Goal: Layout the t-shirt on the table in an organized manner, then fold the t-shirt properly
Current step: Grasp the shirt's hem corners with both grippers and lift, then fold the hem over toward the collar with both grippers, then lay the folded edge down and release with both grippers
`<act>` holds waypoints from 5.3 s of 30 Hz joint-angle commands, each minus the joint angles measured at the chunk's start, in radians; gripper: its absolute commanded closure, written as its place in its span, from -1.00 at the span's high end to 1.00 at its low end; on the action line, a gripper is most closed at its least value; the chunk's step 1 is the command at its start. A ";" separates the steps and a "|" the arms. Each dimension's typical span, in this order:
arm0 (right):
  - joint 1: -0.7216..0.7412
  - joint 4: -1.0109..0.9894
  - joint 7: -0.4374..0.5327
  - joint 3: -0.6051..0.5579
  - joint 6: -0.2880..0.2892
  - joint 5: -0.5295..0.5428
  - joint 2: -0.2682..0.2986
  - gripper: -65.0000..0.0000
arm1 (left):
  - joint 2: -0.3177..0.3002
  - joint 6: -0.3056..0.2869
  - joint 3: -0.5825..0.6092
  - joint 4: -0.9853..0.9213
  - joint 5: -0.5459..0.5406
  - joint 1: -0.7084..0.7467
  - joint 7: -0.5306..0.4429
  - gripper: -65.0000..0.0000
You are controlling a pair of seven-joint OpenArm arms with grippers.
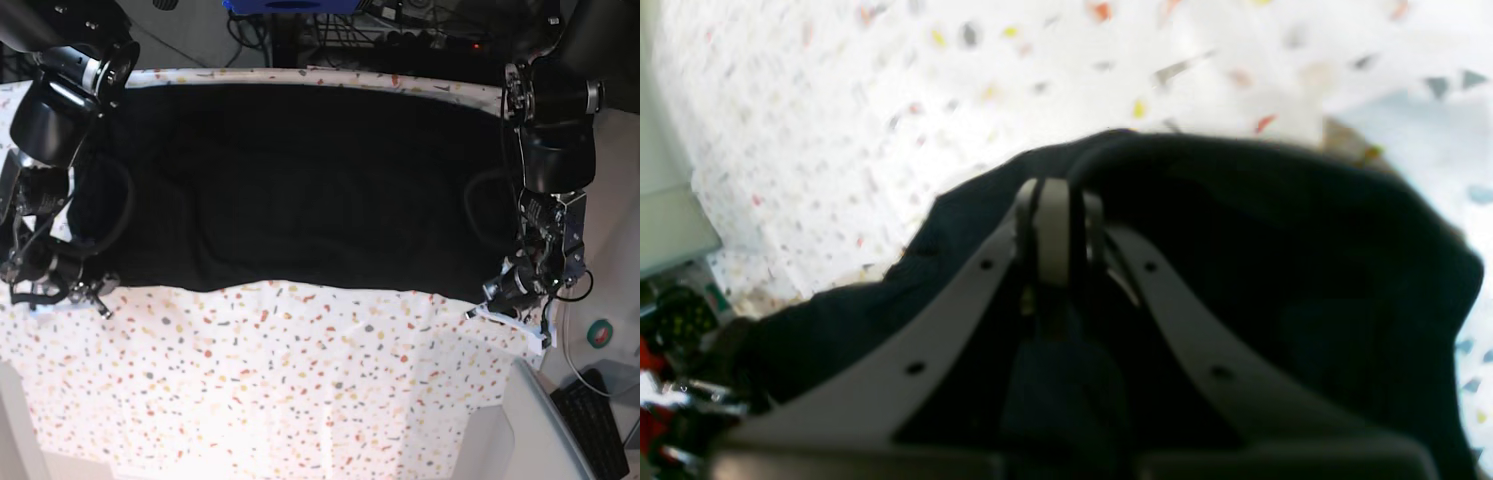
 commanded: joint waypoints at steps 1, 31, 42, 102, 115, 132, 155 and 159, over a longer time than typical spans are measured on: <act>0.029 0.055 0.001 0.003 0.005 0.019 0.014 -1.00 | -0.017 0.001 -0.002 0.045 -0.004 -0.004 -0.012 -1.00; -0.182 0.219 -0.177 0.072 0.088 0.020 0.025 -1.00 | -0.053 -0.013 -0.128 0.565 -0.012 0.456 -0.012 -1.00; -0.307 0.324 -0.176 0.072 0.089 0.020 0.023 -1.00 | -0.078 -0.045 -0.162 0.600 -0.012 0.562 -0.017 -1.00; -0.530 0.580 0.119 -0.169 0.088 0.103 0.042 -0.94 | 0.177 -0.047 -0.302 0.995 0.092 0.782 -0.020 -0.75; -0.424 0.169 0.306 -0.307 0.088 0.097 0.151 -1.00 | 0.164 -0.045 -0.263 0.625 0.115 0.736 -0.145 -1.00; -0.465 0.218 0.374 -0.309 0.088 0.100 0.175 -1.00 | 0.172 -0.045 -0.213 0.760 0.207 0.722 -0.135 -1.00; -0.432 0.124 0.352 -0.448 0.088 0.097 0.129 -1.00 | 0.134 -0.044 -0.188 0.473 0.221 0.441 -0.132 -1.00; -0.418 0.061 0.375 -0.448 0.088 0.097 0.144 -1.00 | 0.097 -0.044 -0.183 0.470 0.220 0.507 -0.133 -1.00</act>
